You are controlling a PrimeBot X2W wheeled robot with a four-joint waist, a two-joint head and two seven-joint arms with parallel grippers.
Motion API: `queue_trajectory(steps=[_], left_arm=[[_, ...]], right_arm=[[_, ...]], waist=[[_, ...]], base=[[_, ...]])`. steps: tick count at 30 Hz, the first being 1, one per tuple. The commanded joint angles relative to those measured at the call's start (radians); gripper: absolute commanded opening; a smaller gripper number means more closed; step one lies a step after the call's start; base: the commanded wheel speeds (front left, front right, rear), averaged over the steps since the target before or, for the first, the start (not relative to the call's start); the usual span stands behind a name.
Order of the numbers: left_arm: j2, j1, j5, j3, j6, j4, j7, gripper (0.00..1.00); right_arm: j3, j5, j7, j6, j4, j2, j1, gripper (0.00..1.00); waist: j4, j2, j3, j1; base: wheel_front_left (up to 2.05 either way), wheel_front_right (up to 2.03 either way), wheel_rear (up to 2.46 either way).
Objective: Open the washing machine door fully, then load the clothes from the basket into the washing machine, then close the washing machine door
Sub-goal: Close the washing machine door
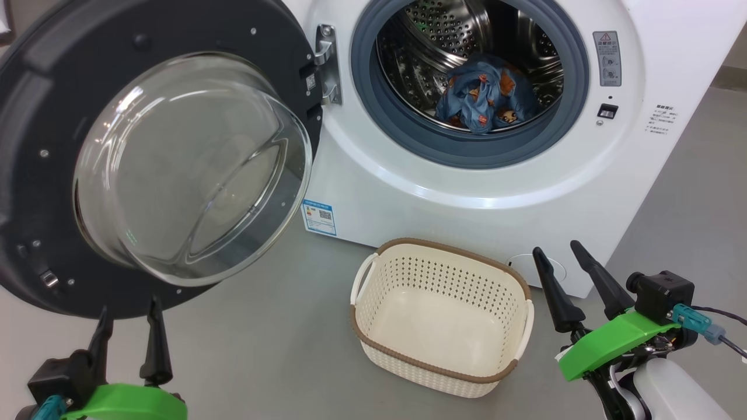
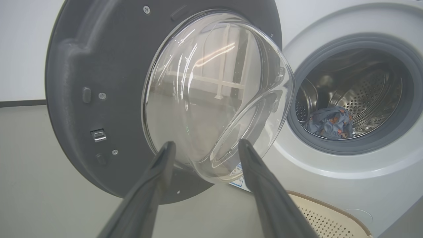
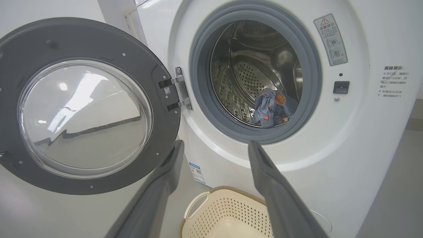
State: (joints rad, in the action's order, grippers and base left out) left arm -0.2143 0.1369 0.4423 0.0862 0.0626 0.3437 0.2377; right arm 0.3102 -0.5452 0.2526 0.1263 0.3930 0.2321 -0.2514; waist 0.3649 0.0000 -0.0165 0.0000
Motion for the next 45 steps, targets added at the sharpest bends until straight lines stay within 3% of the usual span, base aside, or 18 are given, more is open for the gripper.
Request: queue_trajectory(steps=[1,27,28,29,30,31,38,45], left_arm=[[-0.03,0.019,0.006,-0.034,0.006,-0.032,0.007,1.0],[-0.036,0.025,0.019,-0.024,0.011,-0.029,0.013,1.0],[-0.036,0.026,0.02,-0.024,0.011,-0.029,0.013,0.75],[-0.037,0.026,0.02,-0.022,0.011,-0.03,0.013,0.41],[-0.038,0.026,0.02,-0.021,0.01,-0.031,0.013,0.15],[-0.039,0.027,0.02,-0.019,0.009,-0.033,0.012,0.0],[-0.059,0.043,0.024,-0.027,-0.003,-0.067,0.015,0.0],[-0.125,0.094,0.041,-0.068,-0.022,-0.162,0.005,0.0]], right_arm=[[0.013,-0.007,0.009,0.004,-0.023,0.009,0.002,1.0],[0.013,-0.009,0.009,0.004,-0.026,0.01,0.002,1.0],[0.012,-0.009,0.009,0.004,-0.026,0.01,0.002,1.0],[0.012,-0.009,0.009,0.004,-0.026,0.011,0.002,1.0],[0.012,-0.009,0.009,0.004,-0.026,0.011,0.002,1.0],[0.012,-0.009,0.009,0.004,-0.026,0.011,0.002,1.0],[0.01,-0.01,0.009,0.004,-0.027,0.012,0.004,1.0],[0.009,-0.009,0.009,0.004,-0.028,0.013,0.006,1.0]], waist=[[-0.002,0.0,0.0,0.0],[-0.005,0.0,0.007,0.0],[-0.005,0.0,0.007,0.0],[-0.005,0.0,0.008,0.0],[-0.004,0.0,0.008,0.0],[-0.004,0.0,0.009,0.0],[-0.001,0.0,0.009,0.0],[0.002,0.0,0.009,0.0]], base=[[0.0,0.0,0.0],[0.0,0.0,0.0],[0.0,0.0,0.0],[0.0,0.0,0.0],[0.0,0.0,0.0],[0.0,0.0,0.0],[0.0,0.0,0.0],[0.0,0.0,0.0]])
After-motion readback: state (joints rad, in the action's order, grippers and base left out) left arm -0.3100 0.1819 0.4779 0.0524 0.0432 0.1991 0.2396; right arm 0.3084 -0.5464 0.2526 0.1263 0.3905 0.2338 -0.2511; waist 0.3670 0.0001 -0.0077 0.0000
